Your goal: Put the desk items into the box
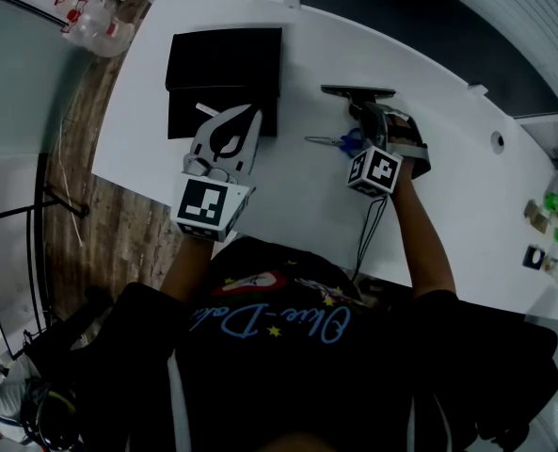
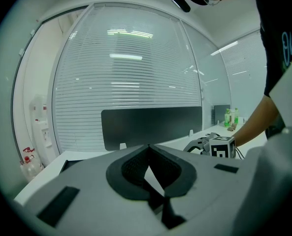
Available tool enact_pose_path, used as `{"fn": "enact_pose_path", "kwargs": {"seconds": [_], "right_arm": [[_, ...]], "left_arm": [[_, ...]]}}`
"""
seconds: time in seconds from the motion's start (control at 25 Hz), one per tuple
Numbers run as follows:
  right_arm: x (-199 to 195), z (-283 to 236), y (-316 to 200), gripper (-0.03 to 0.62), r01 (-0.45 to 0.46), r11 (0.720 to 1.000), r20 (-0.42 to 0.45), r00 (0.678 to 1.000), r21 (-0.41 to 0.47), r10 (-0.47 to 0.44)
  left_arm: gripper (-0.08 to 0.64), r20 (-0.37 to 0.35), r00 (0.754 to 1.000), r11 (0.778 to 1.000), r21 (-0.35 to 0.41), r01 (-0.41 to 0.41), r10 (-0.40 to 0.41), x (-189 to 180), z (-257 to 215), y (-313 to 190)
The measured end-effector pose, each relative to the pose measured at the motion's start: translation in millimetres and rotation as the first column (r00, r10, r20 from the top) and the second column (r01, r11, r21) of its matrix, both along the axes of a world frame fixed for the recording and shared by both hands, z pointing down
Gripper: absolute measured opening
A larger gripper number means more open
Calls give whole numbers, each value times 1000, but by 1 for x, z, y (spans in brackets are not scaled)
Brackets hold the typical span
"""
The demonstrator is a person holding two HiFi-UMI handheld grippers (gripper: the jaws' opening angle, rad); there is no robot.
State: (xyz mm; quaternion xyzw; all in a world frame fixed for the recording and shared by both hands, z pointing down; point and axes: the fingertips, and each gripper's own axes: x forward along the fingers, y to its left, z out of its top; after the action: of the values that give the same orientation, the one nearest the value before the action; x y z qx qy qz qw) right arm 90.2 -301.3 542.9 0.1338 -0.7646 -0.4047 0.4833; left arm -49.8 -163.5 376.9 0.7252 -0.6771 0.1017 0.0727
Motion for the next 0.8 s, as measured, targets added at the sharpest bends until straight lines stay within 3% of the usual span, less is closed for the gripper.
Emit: {"fn": "enact_pose_path", "kwargs": {"seconds": [0.8], "right_arm": [[-4,-4,-9,17,20,991,-25,1000,131,-16]], "left_arm": [[6,14,1000,1000,-8,15,-15,-3,2,3]]}}
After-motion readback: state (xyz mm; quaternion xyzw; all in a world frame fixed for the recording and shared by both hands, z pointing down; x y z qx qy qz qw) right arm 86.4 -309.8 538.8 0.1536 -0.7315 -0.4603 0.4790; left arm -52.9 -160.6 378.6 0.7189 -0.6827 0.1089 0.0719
